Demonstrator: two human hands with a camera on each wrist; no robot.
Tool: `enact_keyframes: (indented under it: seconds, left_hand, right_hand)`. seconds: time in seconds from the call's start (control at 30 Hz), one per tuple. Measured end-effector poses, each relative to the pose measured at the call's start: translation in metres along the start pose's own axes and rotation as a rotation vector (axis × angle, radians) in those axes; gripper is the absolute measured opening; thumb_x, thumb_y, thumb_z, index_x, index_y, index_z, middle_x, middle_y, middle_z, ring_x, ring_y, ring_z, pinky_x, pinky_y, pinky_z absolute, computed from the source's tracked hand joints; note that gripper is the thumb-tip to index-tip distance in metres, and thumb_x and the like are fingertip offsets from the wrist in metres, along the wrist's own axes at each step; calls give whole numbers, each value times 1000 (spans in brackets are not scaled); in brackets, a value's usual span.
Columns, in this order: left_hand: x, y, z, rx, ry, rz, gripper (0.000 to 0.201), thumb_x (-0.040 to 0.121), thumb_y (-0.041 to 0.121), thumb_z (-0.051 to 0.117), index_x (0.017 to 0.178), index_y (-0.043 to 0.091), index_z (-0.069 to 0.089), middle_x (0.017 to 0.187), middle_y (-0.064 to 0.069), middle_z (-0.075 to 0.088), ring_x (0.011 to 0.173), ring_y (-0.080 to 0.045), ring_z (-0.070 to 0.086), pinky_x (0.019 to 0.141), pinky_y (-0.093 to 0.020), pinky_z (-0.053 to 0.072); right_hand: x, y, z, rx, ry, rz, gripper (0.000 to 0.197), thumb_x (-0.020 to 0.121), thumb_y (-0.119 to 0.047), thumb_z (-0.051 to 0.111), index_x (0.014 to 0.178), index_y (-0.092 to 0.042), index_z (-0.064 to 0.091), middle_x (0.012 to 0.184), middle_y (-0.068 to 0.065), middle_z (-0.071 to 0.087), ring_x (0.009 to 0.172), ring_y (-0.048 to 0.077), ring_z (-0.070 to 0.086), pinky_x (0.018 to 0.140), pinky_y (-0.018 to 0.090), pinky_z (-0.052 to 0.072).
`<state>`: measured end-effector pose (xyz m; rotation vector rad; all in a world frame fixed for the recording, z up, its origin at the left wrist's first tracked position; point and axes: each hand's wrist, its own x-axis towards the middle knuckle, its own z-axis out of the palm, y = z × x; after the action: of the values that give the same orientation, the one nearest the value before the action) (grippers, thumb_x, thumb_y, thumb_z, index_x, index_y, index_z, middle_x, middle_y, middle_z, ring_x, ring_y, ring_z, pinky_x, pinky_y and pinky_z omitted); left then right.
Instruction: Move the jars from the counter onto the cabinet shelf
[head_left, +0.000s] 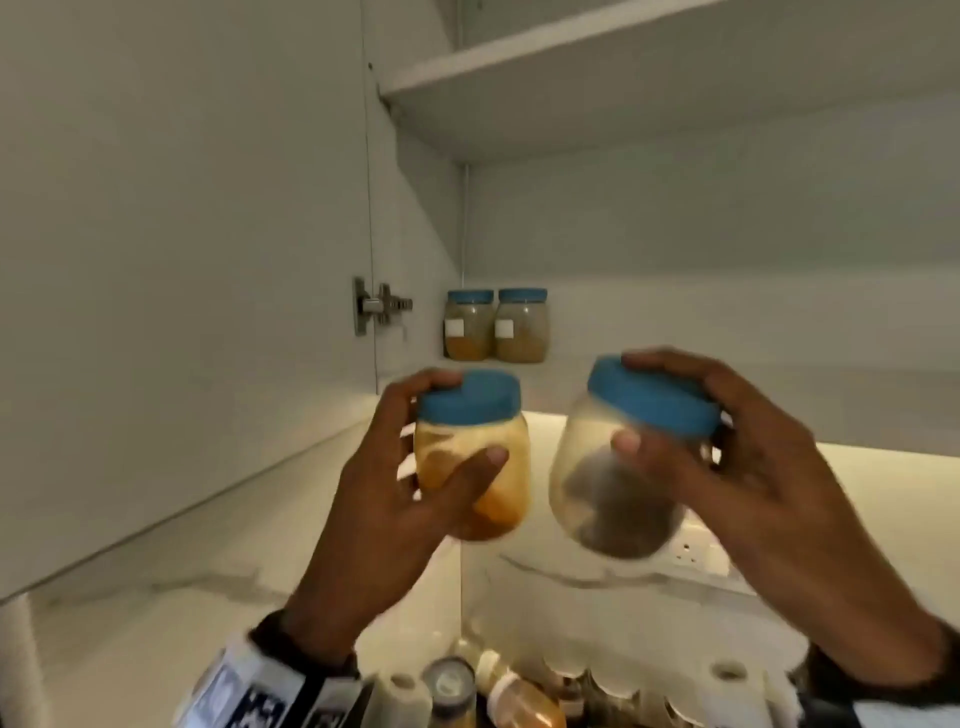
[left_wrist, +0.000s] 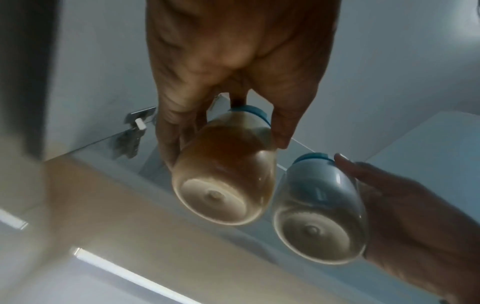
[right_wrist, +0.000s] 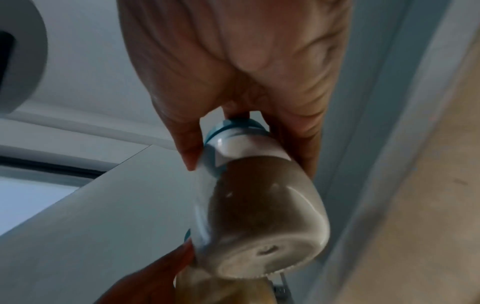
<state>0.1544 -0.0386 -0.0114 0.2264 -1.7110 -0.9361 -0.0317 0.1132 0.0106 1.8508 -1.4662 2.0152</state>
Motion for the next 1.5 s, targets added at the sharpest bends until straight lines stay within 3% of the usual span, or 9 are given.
enact_keyframes:
  seconds: [0.2, 0.33, 0.47, 0.57, 0.7, 0.87, 1.07, 1.23, 1.5]
  left_hand:
    - [108, 16, 3, 309, 12, 162, 49, 90, 38, 73, 132, 35, 49, 127, 11, 58, 108, -9, 64, 80, -28, 63]
    - [151, -7, 10, 505, -24, 148, 43, 89, 40, 73, 126, 31, 54, 117, 6, 63, 103, -15, 66, 79, -23, 57]
    - [177, -16, 4, 781, -19, 95, 47, 88, 40, 74, 131, 31, 58, 133, -5, 56, 119, -23, 58, 90, -30, 49]
    - [188, -8, 2, 997, -39, 144, 53, 88, 25, 77, 137, 25, 58, 143, -7, 47, 131, -27, 48, 108, -42, 47]
    - [206, 1, 7, 1240, -174, 153, 43, 88, 16, 78, 130, 13, 67, 133, -9, 57, 121, -30, 58, 107, -41, 50]
    - [220, 0, 10, 1249, -182, 97, 38, 93, 4, 68, 130, 5, 60, 131, -14, 58, 117, -28, 61, 100, -31, 48]
    - [228, -10, 17, 1232, -250, 7, 42, 94, 8, 69, 135, 5, 60, 132, -16, 62, 119, -30, 63, 102, -33, 49]
    - [235, -25, 19, 1228, -285, -18, 47, 94, 18, 71, 137, 10, 52, 130, -13, 63, 114, -27, 65, 97, -32, 50]
    - [248, -47, 0, 1134, -310, -45, 54, 97, 11, 64, 145, 10, 42, 136, -16, 59, 120, -31, 61, 100, -36, 48]
  right_hand:
    - [112, -1, 14, -349, -14, -60, 41, 91, -47, 70, 129, -34, 65, 127, -2, 63, 111, 9, 64, 85, 17, 53]
    - [160, 30, 28, -647, -148, -9, 50, 94, -56, 59, 136, -30, 60, 125, 6, 63, 108, 20, 64, 94, 35, 55]
    - [182, 23, 31, -952, -299, 41, 44, 100, -54, 49, 130, -26, 63, 118, 12, 63, 105, 27, 61, 95, 44, 53]
    - [189, 3, 25, -1195, -290, -44, 31, 96, -48, 62, 118, -28, 69, 114, 9, 60, 100, 27, 62, 91, 40, 52]
    - [203, -12, 26, -1203, -253, -91, 23, 87, -31, 80, 106, -20, 77, 103, 4, 74, 91, 22, 69, 85, 35, 57]
    - [227, 8, 45, -1201, -344, -121, 22, 91, -10, 71, 110, -15, 81, 107, 7, 79, 95, 23, 73, 88, 29, 58]
    - [257, 28, 56, -1263, -571, -45, 38, 99, -18, 54, 133, -13, 69, 125, 5, 74, 107, 25, 70, 91, 26, 52]
    - [269, 49, 70, -1308, -569, 3, 36, 94, -19, 57, 126, -11, 72, 113, 9, 75, 99, 26, 72, 88, 30, 57]
    - [281, 70, 84, -1347, -560, 35, 40, 94, -12, 56, 132, -7, 66, 125, 13, 70, 111, 30, 69, 96, 36, 57]
